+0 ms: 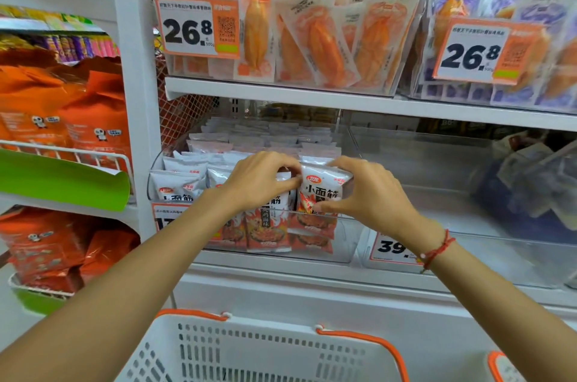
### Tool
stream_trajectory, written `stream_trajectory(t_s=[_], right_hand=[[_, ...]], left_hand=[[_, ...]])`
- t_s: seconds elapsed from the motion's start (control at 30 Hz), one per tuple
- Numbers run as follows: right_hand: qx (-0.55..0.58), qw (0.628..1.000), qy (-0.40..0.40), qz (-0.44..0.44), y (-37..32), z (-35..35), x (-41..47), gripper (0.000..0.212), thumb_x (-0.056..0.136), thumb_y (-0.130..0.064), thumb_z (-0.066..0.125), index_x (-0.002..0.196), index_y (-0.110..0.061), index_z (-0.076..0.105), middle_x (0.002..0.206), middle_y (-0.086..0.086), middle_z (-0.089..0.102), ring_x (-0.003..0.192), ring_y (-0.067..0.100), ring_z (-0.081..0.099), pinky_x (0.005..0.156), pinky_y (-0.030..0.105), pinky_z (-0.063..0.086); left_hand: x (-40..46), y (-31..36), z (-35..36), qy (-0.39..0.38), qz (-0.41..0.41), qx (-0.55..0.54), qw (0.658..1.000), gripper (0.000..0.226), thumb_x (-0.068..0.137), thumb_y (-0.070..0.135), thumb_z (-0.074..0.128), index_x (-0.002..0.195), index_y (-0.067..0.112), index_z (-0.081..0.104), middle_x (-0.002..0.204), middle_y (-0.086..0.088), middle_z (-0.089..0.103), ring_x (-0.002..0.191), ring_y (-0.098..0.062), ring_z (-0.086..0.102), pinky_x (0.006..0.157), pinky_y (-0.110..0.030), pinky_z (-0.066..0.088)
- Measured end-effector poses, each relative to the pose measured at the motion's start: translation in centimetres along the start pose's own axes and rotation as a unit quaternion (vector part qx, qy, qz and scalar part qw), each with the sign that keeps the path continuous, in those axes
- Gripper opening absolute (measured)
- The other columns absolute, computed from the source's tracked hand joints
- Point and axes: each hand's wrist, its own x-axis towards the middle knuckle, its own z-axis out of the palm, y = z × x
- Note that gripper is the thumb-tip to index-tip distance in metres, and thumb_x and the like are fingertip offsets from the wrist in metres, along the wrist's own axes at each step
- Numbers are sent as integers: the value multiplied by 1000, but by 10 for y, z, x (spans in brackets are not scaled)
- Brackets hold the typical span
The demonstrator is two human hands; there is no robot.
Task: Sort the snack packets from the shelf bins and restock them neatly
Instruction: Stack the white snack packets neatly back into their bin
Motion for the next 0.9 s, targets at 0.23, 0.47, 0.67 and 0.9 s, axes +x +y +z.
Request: stream_trajectory(t_s=[0.23,0.47,0.67,0.9], right_hand=[[-82,994,-6,-78,-5,-9,6,45,92,-33,63,135,-25,52,131,-3,60,118,20,55,92,35,44],[-48,996,-48,-62,3,17,-5,35,93,-39,59,128,-34,59,126,-9,64,114,17,58,86,34,47],[-67,988,38,-137,0,45,-23,37,94,-28,48,129,-16,56,119,4,62,107,28,53,84,44,49],[-148,982,77,-85,7,55,-33,53,98,-43,37,147,-22,33,151,10,36,137,31,33,113,46,26]], left_hand=[[-1,4,9,46,-19,32,998,10,93,31,61,97,30,70,97,14,68,91,-8,58,62,-24,38],[-5,0,8,19,-13,33,999,27,100,38,48,119,31,67,120,12,66,113,-15,58,83,-32,46],[-36,-4,17,132,35,143,980,35,102,35,44,129,19,59,124,1,63,114,-21,56,94,-33,36],[-73,-22,36,129,-20,199,971,49,102,35,29,147,18,37,148,-4,44,141,-23,33,117,-41,20]])
